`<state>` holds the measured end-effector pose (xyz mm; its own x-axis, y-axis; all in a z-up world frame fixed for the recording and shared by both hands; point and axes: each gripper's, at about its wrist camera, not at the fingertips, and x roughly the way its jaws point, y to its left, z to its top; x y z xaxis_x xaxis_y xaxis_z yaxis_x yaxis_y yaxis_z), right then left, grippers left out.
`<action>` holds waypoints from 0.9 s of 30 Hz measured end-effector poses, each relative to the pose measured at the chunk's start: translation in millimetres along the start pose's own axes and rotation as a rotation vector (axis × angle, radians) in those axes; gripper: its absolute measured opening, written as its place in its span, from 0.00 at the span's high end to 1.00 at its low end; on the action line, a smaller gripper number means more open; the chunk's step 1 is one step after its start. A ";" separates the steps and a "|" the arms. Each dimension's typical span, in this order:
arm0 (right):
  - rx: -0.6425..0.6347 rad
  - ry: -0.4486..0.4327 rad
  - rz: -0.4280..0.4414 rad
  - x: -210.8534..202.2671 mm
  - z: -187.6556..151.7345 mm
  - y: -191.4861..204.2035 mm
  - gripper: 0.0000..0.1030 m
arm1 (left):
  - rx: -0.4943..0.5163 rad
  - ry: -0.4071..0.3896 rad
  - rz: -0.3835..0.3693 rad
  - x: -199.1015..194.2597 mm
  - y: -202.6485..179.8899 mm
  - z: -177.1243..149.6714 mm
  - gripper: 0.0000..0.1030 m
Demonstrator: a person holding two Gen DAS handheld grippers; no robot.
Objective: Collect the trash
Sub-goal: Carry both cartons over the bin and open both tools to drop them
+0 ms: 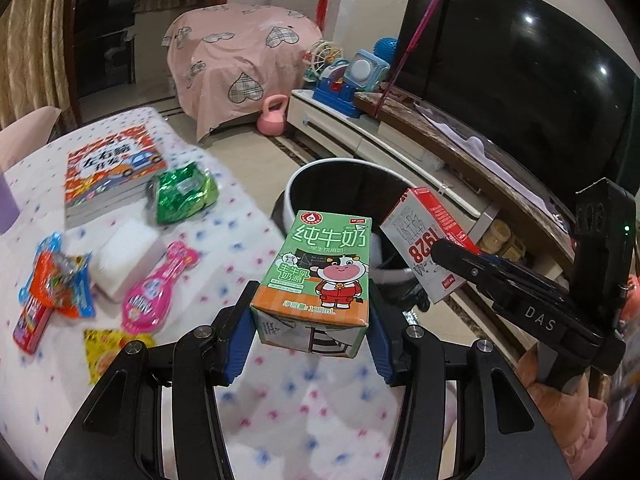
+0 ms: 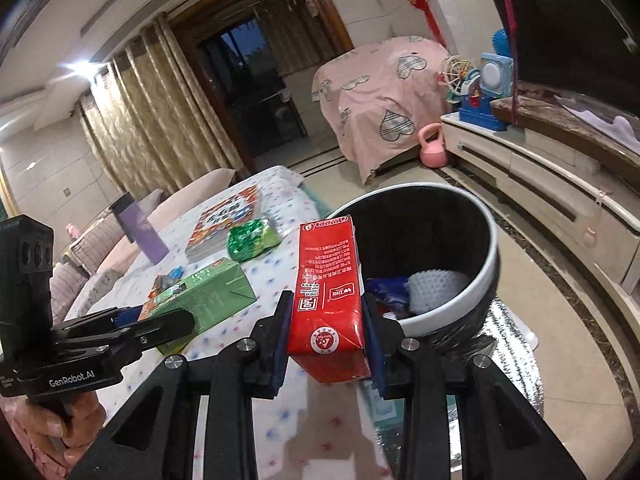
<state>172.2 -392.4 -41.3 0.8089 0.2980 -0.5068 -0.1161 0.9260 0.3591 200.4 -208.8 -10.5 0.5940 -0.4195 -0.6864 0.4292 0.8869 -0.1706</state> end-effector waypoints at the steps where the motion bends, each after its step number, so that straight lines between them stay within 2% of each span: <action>1: 0.002 -0.001 -0.007 0.1 2.1 -2.9 0.68 | 0.004 0.000 0.000 2.0 -1.6 2.1 0.53; 10: 0.035 0.021 -0.059 11.8 25.1 -30.0 0.68 | 0.046 0.005 0.005 31.1 -21.5 30.6 0.53; 15: 0.055 0.047 -0.085 26.0 36.9 -46.5 0.68 | 0.048 0.035 -0.002 54.1 -28.1 42.2 0.53; 27: 0.081 0.090 -0.093 48.4 44.9 -64.8 0.68 | 0.048 0.072 0.005 80.6 -32.9 48.5 0.53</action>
<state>244.7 -448.4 -53.9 0.7584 0.2348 -0.6080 0.0066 0.9301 0.3673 267.1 -281.2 -25.9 0.5464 -0.3988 -0.7364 0.4597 0.8779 -0.1343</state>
